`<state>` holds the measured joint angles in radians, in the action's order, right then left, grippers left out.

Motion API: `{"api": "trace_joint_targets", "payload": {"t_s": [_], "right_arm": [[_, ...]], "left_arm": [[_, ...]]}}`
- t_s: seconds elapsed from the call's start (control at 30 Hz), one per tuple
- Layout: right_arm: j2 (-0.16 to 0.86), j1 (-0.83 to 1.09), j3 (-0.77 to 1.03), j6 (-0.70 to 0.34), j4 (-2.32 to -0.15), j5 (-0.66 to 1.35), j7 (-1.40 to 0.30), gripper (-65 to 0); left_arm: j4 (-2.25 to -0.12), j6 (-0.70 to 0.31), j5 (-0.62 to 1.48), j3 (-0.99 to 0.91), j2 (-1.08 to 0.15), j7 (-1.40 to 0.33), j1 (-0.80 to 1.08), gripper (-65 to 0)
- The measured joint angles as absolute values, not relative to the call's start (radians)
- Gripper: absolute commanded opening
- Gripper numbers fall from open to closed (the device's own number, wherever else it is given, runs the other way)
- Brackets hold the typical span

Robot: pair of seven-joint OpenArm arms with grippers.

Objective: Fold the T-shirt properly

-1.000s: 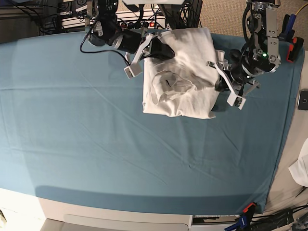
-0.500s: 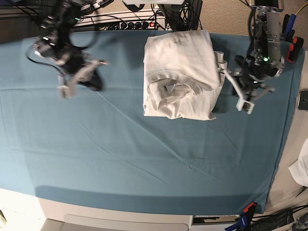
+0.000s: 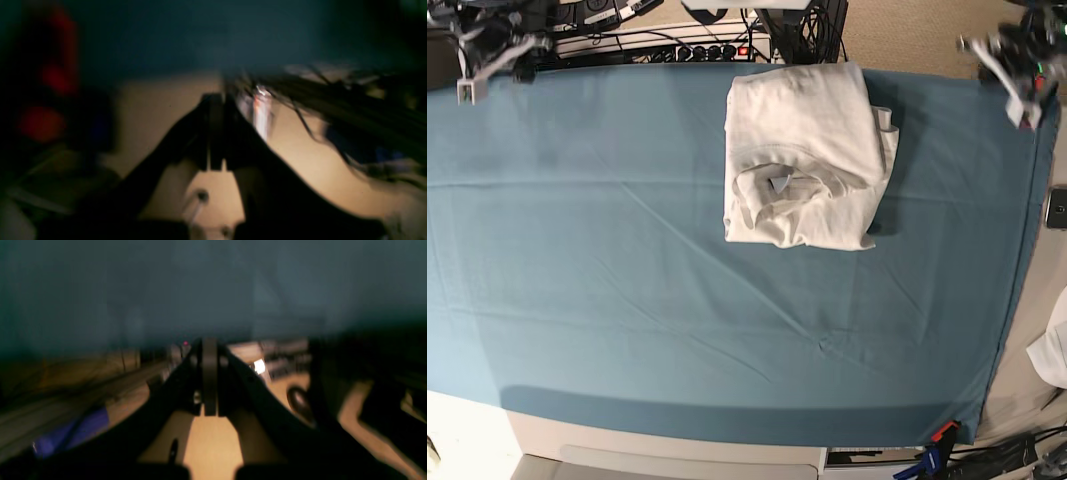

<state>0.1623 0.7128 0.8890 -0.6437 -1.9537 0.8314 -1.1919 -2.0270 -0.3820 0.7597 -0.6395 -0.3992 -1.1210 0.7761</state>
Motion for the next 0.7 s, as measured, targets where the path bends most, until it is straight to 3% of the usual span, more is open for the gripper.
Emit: {"api": "trace_joint_targets", "payload": {"t_s": [0.23,0.37,0.53,0.7], "right_arm": [[0.124,0.852,0.830,-0.644,-1.923,0.849,-1.153,-65.0],[0.137,0.837,0.702,-0.657,-1.710,0.807,-1.056,-65.0],[0.187,0.705,0.490,-0.660,-1.290,0.664,-0.863,-65.0],[0.204,0.488,0.340,-0.659,-0.823,0.524,-0.556,-65.0]], "left_arm": [[-1.922,-0.677,1.149,-0.636,-0.380,-1.187,0.946,-65.0],[-1.781,-0.693,1.264,-0.544,-0.362,-1.177,0.930,-65.0],[-1.492,-0.692,1.193,-0.256,-0.346,-1.100,0.792,-65.0],[-1.133,-0.690,0.839,0.007,-0.272,-0.796,0.582,-65.0]]}}
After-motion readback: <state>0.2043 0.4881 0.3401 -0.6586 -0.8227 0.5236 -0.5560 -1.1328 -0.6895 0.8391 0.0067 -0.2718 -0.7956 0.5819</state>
